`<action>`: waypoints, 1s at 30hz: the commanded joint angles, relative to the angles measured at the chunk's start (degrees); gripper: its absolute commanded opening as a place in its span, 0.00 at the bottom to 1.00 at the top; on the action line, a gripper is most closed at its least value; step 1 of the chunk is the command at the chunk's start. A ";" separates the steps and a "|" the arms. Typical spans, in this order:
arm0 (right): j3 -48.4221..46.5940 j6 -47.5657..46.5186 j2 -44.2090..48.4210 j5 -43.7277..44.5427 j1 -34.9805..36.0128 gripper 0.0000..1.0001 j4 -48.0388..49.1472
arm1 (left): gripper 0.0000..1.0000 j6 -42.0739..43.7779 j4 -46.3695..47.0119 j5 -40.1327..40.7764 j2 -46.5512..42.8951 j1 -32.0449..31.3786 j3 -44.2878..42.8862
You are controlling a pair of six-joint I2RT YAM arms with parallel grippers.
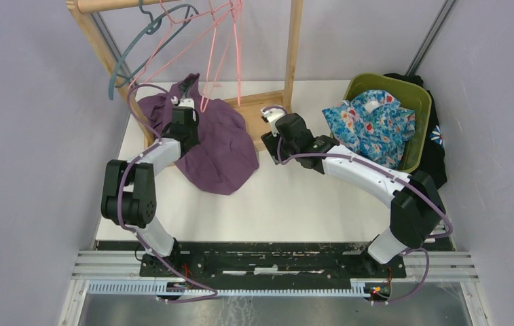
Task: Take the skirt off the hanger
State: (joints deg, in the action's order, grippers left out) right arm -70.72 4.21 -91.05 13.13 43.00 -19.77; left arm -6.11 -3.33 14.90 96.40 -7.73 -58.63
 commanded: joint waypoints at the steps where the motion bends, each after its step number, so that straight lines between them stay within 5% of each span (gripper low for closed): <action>1: 0.16 -0.24 2.56 0.70 0.07 0.66 2.44 | 0.03 2.12 -2.09 -0.08 -3.18 -1.18 -3.01; 8: -0.03 -0.38 2.29 1.34 0.07 0.66 2.09 | 0.03 1.85 -11.46 2.96 -15.16 -15.26 -0.67; 15: -0.59 -0.85 1.54 1.68 0.07 0.65 1.45 | 0.03 -4.70 -18.85 -3.37 -36.15 -25.90 2.53; 21: 0.82 -1.62 4.07 -2.83 0.06 0.65 2.60 | 0.03 -4.02 -20.45 -7.53 -45.37 -28.32 0.32; 25: 4.19 -4.93 9.00 -14.46 1.71 0.65 5.37 | 0.03 -2.42 -20.77 -8.00 -45.12 -28.43 -2.16; 30: 7.64 -10.52 12.79 -15.65 7.83 0.67 11.67 | 0.03 -2.40 -19.68 -10.34 -42.99 -28.69 -4.60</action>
State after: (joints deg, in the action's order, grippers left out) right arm -64.75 -0.95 -82.15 2.22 46.50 -16.97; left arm -8.36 -27.11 8.01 52.66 -35.83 -58.48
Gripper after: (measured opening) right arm 0.666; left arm 0.073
